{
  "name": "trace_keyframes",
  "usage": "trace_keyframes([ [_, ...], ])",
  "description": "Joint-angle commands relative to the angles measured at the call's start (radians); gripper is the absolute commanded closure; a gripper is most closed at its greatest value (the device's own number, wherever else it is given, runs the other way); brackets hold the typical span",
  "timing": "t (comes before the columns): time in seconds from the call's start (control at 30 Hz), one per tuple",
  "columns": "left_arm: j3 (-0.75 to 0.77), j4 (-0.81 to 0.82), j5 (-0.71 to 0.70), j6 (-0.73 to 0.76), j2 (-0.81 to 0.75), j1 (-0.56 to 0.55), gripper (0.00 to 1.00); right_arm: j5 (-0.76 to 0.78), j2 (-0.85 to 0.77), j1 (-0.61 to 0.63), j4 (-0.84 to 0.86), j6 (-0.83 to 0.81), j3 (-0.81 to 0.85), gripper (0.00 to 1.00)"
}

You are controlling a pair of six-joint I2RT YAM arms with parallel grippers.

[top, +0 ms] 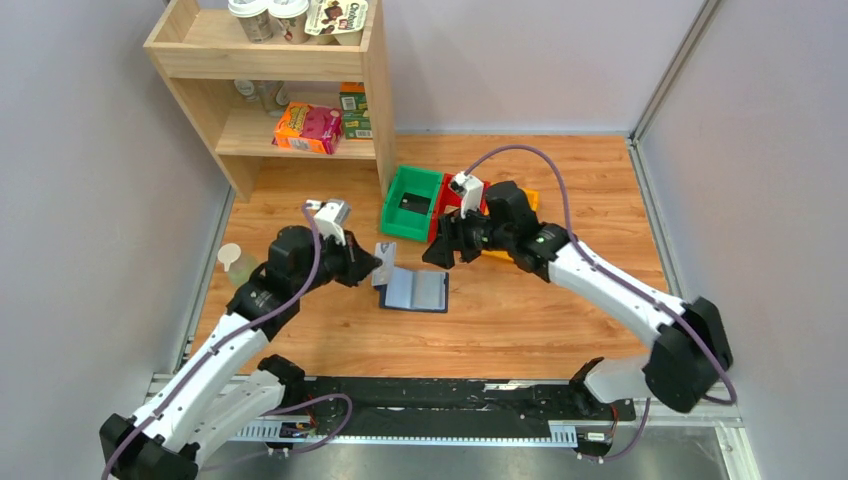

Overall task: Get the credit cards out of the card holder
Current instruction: Remove the credit card from the card holder, then place the credit card in the storage box.

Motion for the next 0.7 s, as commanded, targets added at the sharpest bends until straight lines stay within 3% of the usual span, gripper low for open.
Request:
trace_keyframes([
  [0.0, 0.178, -0.076, 0.387, 0.323, 0.082, 0.004, 1.00, -0.128, -0.166, -0.002, -0.048, -0.191, 0.028, 0.26],
  [0.1, 0.302, -0.162, 0.570, 0.460, 0.154, 0.004, 1.00, -0.172, -0.247, -0.002, -0.051, -0.254, 0.030, 0.23],
  [0.23, 0.405, -0.255, 0.696, 0.610, 0.206, 0.003, 1.00, -0.254, -0.315, 0.001, -0.036, -0.316, 0.034, 0.23],
  [0.47, 0.510, -0.292, 0.839, 0.683, 0.306, -0.007, 1.00, -0.367, -0.288, 0.031, -0.036, -0.362, 0.080, 0.29],
  [0.57, 0.536, -0.308, 0.837, 0.709, 0.332, -0.027, 1.00, -0.393, -0.257, 0.040, -0.036, -0.363, 0.102, 0.39],
  [0.67, 0.551, -0.326, 0.825, 0.727, 0.353, -0.030, 1.00, -0.409, -0.246, 0.040, -0.040, -0.363, 0.116, 0.62],
])
